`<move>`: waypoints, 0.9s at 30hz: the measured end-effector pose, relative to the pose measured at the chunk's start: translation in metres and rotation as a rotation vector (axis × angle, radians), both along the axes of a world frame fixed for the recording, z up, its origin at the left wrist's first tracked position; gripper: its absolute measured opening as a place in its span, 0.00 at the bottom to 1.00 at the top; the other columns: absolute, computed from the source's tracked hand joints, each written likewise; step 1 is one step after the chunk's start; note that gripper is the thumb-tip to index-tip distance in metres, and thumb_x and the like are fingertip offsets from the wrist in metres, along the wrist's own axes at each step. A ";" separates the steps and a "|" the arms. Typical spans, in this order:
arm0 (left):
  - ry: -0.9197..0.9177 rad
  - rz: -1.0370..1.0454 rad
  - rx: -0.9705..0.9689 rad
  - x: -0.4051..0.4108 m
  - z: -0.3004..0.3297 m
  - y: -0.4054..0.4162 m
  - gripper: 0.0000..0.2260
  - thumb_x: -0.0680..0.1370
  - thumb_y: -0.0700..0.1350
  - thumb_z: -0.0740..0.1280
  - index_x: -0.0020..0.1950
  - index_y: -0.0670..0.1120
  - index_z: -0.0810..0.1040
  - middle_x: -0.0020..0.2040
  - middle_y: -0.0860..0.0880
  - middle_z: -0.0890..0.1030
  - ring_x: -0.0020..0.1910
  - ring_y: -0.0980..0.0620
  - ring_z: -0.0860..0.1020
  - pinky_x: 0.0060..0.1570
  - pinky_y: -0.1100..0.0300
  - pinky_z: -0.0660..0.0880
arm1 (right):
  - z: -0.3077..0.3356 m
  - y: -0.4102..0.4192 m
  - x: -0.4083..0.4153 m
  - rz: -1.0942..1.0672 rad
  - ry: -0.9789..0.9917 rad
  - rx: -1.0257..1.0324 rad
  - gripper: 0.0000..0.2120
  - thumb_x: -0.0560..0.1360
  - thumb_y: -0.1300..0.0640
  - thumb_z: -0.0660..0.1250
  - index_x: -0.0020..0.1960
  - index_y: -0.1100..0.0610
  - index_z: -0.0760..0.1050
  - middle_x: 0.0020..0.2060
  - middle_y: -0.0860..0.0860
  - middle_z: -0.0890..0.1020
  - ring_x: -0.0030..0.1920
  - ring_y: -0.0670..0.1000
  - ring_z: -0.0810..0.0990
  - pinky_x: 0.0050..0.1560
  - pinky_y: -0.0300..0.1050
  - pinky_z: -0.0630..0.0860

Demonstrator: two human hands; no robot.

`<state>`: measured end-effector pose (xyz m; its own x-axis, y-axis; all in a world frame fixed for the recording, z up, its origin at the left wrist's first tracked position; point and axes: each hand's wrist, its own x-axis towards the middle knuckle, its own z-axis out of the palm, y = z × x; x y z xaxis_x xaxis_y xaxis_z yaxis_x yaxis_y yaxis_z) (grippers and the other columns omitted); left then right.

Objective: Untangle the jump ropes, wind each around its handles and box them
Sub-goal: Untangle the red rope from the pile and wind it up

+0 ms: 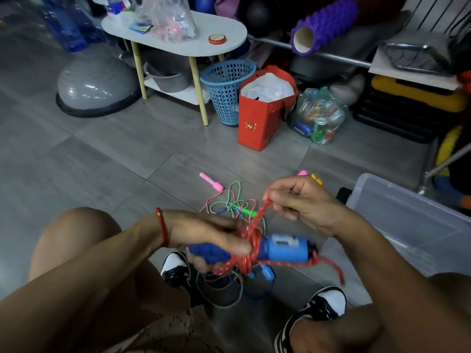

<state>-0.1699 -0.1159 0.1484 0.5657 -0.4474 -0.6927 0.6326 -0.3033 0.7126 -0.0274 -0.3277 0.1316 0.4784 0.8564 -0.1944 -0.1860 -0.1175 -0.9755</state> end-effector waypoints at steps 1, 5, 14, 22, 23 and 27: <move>0.023 -0.056 0.088 0.000 -0.003 -0.003 0.37 0.58 0.70 0.78 0.63 0.59 0.76 0.47 0.40 0.79 0.42 0.42 0.73 0.37 0.57 0.68 | 0.000 -0.001 0.002 0.042 -0.068 -0.024 0.07 0.74 0.57 0.69 0.47 0.60 0.83 0.30 0.51 0.78 0.27 0.45 0.71 0.30 0.36 0.68; 0.031 -0.073 0.280 0.007 -0.011 -0.010 0.30 0.66 0.70 0.73 0.60 0.54 0.75 0.39 0.46 0.76 0.39 0.44 0.70 0.33 0.59 0.66 | 0.003 -0.001 0.000 -0.096 -0.207 -0.025 0.09 0.74 0.57 0.70 0.48 0.63 0.83 0.30 0.50 0.80 0.29 0.45 0.73 0.31 0.36 0.69; -0.342 0.164 0.756 0.023 -0.028 -0.007 0.31 0.71 0.67 0.71 0.58 0.46 0.63 0.40 0.50 0.79 0.31 0.54 0.75 0.29 0.60 0.70 | 0.008 0.000 -0.017 -0.285 -0.202 0.112 0.08 0.74 0.61 0.71 0.51 0.63 0.84 0.37 0.57 0.85 0.33 0.51 0.80 0.36 0.41 0.79; -0.801 -0.081 1.071 0.012 -0.028 -0.012 0.33 0.70 0.71 0.67 0.60 0.50 0.59 0.38 0.54 0.75 0.36 0.46 0.76 0.40 0.53 0.76 | 0.004 -0.003 -0.012 -0.274 -0.514 -0.051 0.05 0.76 0.60 0.73 0.50 0.53 0.85 0.37 0.51 0.85 0.35 0.53 0.82 0.40 0.49 0.82; -0.863 -0.153 1.084 0.009 -0.028 -0.015 0.33 0.69 0.71 0.67 0.61 0.51 0.59 0.38 0.54 0.73 0.36 0.46 0.75 0.41 0.53 0.76 | 0.002 -0.003 -0.012 -0.225 -0.591 -0.085 0.04 0.76 0.59 0.73 0.49 0.51 0.85 0.37 0.49 0.85 0.36 0.54 0.82 0.42 0.50 0.82; -0.905 -0.211 0.693 0.002 -0.023 -0.026 0.27 0.68 0.63 0.74 0.49 0.53 0.59 0.35 0.54 0.71 0.32 0.52 0.69 0.34 0.57 0.68 | -0.002 0.000 -0.001 0.022 -0.687 -0.203 0.03 0.75 0.56 0.74 0.49 0.51 0.85 0.36 0.46 0.85 0.36 0.48 0.81 0.41 0.46 0.78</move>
